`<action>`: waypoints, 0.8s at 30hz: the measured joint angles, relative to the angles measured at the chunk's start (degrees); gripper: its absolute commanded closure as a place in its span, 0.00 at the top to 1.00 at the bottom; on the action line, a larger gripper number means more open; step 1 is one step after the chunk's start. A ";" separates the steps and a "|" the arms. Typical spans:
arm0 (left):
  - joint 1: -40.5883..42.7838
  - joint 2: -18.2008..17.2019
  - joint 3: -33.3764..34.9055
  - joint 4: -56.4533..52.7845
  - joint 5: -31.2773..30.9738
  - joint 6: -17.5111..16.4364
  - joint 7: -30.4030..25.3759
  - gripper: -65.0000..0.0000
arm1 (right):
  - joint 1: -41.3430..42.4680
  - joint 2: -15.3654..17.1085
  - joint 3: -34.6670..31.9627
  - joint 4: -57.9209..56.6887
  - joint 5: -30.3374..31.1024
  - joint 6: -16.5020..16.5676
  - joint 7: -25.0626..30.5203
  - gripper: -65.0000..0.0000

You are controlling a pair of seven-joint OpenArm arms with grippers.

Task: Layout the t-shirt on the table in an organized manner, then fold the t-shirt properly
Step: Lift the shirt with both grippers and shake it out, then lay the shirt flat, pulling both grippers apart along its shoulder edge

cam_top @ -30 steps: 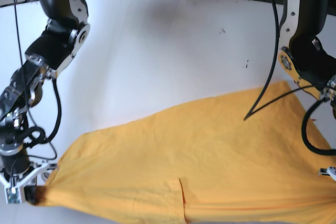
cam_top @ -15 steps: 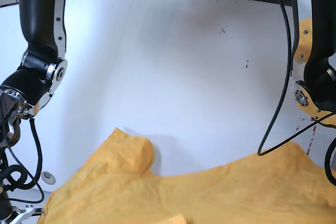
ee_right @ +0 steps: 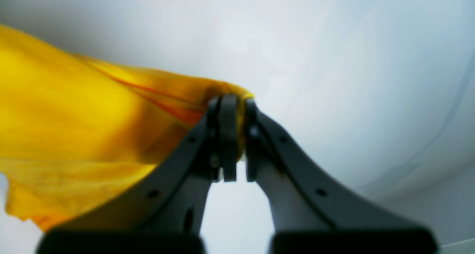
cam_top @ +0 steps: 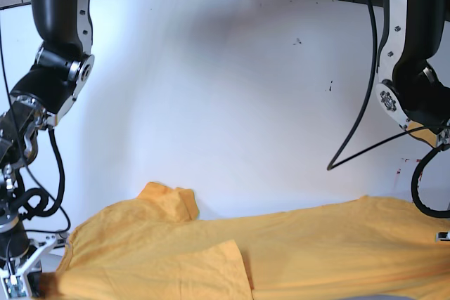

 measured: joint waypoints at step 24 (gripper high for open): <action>41.33 0.22 -6.36 6.54 -0.52 -0.02 -1.31 0.00 | -43.71 -16.92 17.16 9.20 -0.87 6.99 0.02 0.00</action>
